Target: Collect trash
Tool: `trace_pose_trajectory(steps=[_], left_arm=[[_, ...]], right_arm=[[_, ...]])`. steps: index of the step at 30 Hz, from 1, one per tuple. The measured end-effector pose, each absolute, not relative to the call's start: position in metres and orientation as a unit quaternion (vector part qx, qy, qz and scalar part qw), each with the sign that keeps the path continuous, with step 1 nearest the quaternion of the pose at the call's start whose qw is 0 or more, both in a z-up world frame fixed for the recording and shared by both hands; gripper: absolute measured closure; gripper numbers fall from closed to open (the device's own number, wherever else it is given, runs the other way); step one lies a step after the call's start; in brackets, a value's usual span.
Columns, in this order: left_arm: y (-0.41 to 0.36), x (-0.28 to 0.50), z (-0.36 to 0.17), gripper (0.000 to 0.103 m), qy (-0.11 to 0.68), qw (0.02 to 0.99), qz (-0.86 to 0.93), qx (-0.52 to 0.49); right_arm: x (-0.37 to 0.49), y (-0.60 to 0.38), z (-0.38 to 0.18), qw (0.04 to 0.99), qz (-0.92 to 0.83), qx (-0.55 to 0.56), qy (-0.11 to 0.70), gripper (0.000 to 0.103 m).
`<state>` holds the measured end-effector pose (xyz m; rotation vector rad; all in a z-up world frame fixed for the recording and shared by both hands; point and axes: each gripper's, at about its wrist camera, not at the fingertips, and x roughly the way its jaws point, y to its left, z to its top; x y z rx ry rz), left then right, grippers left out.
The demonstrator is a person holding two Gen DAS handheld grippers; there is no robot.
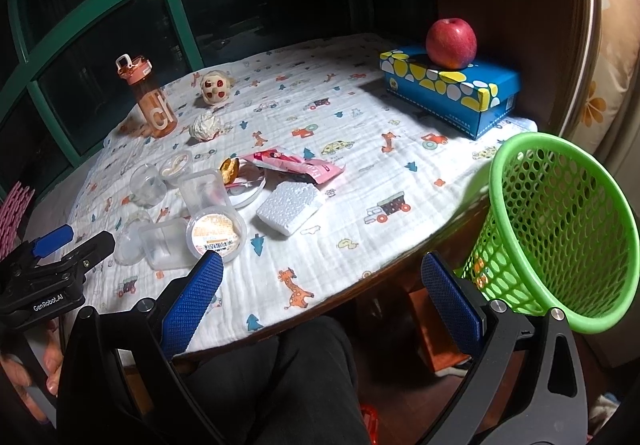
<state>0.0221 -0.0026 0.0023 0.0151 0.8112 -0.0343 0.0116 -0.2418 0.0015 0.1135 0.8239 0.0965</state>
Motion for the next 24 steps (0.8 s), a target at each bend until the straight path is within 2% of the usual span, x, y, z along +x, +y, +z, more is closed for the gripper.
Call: trace_pose_trajectory(steps=[24], left_arm=[[0.035,0.061,0.004,0.006,0.409,0.912,-0.002,-0.009]], right_arm=[[0.056,-0.212,-0.008,0.9,0.081,0.035,0.426,0.005]])
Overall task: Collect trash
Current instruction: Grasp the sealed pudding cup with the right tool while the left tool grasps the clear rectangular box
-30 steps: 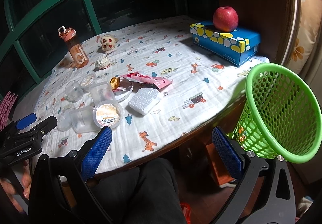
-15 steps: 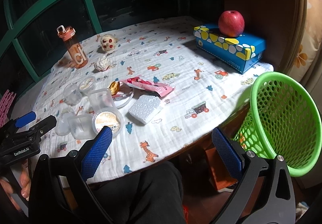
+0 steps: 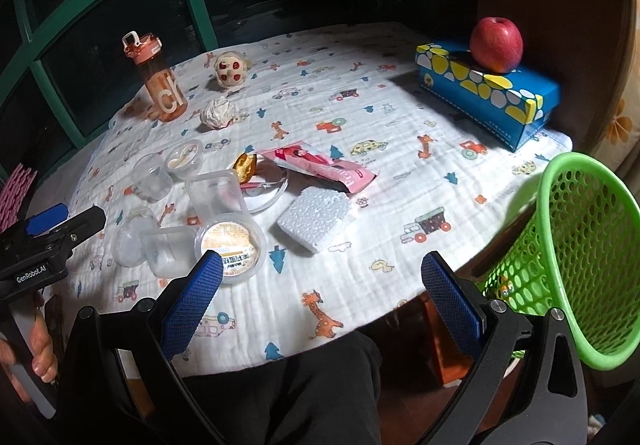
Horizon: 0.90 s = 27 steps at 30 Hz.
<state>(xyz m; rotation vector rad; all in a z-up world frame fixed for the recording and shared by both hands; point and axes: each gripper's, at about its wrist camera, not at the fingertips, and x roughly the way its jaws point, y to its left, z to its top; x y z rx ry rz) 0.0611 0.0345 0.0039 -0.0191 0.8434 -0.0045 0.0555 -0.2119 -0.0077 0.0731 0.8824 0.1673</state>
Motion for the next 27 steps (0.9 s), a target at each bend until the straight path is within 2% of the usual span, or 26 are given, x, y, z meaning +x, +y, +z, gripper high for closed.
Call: trace_pose_trajectory(steps=[16,27], left_arm=[[0.08,0.079,-0.002,0.006,0.413,0.911,-0.004,-0.002],[0.084,0.088,-0.023,0.007,0.425,0.9,-0.092,0.026]], right_arm=[[0.082,-0.15,-0.048,0.872,0.158,0.013,0.463,0.005],[0.107,-0.134,-0.083,0.85,0.173,0.014,0.497,0.009]])
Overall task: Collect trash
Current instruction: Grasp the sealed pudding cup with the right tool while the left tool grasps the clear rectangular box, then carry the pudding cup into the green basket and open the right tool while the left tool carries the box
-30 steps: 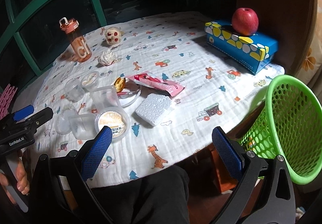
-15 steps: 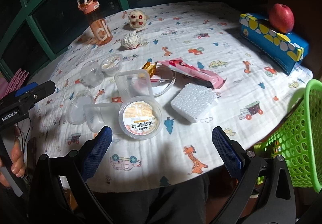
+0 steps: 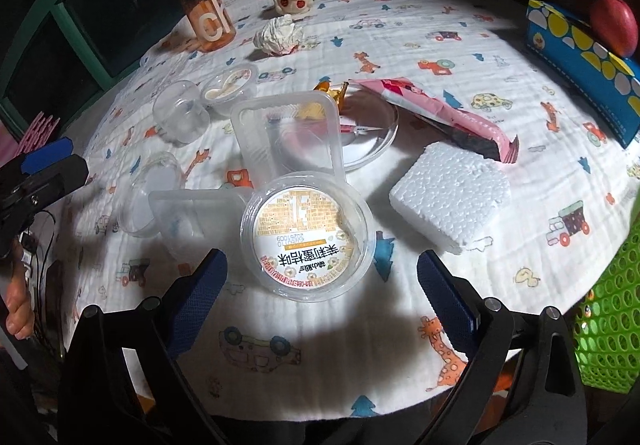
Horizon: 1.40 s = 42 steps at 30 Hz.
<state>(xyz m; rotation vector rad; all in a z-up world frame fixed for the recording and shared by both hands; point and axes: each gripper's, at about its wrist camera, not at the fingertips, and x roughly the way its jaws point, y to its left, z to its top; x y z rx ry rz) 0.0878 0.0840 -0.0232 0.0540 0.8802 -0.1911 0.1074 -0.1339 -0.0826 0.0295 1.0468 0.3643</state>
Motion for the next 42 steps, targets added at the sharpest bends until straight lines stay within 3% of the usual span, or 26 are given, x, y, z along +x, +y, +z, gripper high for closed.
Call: trace_pose_trajectory(steps=[9,13,16,27,30,32,42], left_arm=[[0.069,0.099,-0.042,0.011,0.443,0.87,-0.205,0.066],[0.055,0.11,-0.055,0.026,0.455,0.85,-0.244,0.1],[0.047,0.118,-0.064,0.03,0.466,0.835,-0.269,0.115],[0.026,0.132,-0.089,0.051,0.485,0.807,-0.311,0.128],[0.023,0.131,-0.091,0.049,0.485,0.804,-0.316,0.136],[0.023,0.133,-0.092,0.028,0.494,0.802,-0.305,0.14],[0.012,0.134,-0.086,0.014,0.482,0.774,-0.37,0.179]], right_arm=[[0.118,-0.13,-0.09,0.847,0.17,0.021,0.504,0.017],[0.119,-0.128,-0.092,0.843,0.175,0.031,0.508,0.028],[0.118,-0.128,-0.089,0.843,0.175,0.038,0.508,0.034],[0.105,-0.145,-0.075,0.854,0.158,0.052,0.492,0.034],[0.1,-0.152,-0.07,0.858,0.156,0.057,0.487,0.034],[0.096,-0.155,-0.066,0.859,0.155,0.058,0.485,0.034],[0.081,-0.175,-0.054,0.862,0.153,0.059,0.479,0.034]])
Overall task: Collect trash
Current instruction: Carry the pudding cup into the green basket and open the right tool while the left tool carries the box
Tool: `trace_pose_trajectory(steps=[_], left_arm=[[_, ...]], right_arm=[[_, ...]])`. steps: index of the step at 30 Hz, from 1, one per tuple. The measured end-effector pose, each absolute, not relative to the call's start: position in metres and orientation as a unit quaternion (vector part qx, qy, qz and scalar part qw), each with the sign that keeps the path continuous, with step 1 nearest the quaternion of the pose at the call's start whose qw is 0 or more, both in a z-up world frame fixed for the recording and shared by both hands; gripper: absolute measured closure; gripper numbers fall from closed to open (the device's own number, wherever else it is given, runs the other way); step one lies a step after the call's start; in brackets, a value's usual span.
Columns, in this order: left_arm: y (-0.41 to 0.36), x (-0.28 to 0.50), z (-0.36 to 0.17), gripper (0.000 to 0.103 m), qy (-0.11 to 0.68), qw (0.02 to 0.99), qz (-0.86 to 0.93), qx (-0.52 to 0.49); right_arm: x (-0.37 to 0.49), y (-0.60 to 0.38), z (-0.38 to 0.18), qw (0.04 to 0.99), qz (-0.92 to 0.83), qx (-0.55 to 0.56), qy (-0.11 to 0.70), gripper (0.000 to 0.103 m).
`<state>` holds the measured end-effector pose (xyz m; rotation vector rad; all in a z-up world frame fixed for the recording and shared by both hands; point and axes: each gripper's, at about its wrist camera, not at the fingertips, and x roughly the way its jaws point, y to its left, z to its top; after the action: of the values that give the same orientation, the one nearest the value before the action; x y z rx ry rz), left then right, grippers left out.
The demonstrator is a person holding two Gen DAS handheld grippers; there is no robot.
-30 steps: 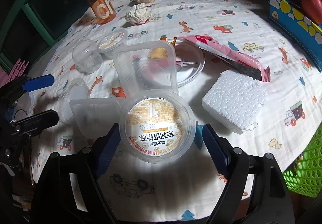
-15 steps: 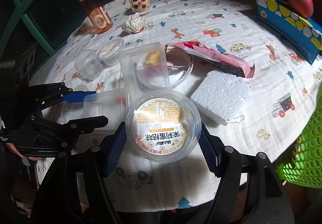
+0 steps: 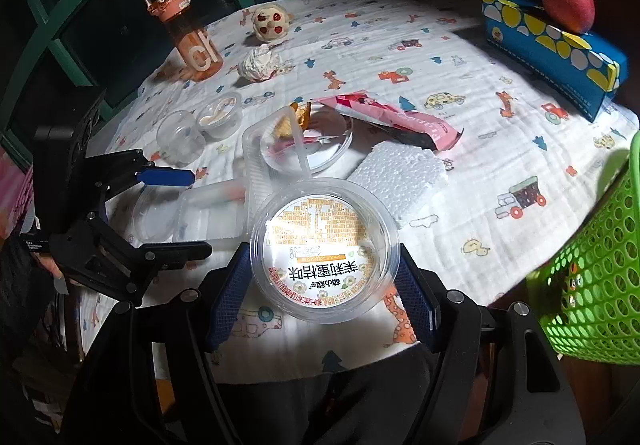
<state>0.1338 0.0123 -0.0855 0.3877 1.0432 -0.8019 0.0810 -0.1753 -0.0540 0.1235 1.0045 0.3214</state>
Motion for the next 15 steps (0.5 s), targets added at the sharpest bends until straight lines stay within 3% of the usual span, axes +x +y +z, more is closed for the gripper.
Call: trace_pose_trajectory(steps=[7,10,15], left_arm=[[-0.006,0.141,-0.1,0.013,0.487,0.751,-0.388,0.218],[-0.009,0.141,-0.106,0.031,0.49,0.746,-0.389,0.226],[-0.007,0.135,-0.104,0.04,0.492,0.754,-0.383,0.207]], right_arm=[[0.072,-0.195,-0.045,0.868,0.135,0.068,0.474,0.034],[0.069,-0.205,-0.041,0.87,0.125,0.07,0.471,0.034],[0.063,-0.226,-0.032,0.877,0.107,0.078,0.463,0.034]])
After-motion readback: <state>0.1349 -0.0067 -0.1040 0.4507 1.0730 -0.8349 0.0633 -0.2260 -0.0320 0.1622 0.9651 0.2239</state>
